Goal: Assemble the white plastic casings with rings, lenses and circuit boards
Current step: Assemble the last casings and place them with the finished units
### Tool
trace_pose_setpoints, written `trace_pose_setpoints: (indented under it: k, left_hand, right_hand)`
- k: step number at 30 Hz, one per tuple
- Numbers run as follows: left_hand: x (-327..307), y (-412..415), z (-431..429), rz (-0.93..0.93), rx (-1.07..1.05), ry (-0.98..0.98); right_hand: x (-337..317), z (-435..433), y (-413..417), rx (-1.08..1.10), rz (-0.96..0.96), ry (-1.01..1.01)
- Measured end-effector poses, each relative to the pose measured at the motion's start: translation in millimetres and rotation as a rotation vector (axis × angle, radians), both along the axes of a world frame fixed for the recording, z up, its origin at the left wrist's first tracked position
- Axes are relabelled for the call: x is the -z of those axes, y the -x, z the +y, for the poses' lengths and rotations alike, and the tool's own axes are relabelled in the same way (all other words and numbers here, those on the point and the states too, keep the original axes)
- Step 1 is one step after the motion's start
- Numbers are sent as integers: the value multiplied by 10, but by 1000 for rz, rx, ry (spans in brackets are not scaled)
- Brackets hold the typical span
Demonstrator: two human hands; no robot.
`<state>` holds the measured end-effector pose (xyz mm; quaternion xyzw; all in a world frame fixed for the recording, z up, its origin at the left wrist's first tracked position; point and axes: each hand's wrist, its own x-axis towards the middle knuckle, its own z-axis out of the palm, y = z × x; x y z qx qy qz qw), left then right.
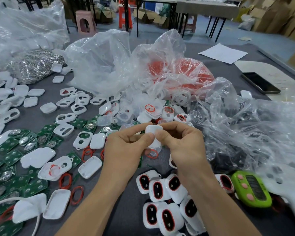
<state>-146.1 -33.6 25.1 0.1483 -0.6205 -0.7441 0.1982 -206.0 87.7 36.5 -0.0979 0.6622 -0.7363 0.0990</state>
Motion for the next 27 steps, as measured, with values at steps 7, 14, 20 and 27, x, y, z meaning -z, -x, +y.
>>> trace_pose_setpoints:
  k: [7, 14, 20, 27]
  left_hand:
    - [-10, 2, -77, 28, -79, -115]
    - [7, 4, -80, 30, -57, -27]
    - [53, -6, -119, 6, -62, 52]
    - [8, -18, -115, 33, -64, 223]
  right_hand:
    - [-36, 21, -19, -222, 21, -158]
    - [-44, 90, 40, -231, -84, -83]
    - [-45, 85, 22, -148, 35, -209]
    - [-56, 82, -83, -126, 278, -435]
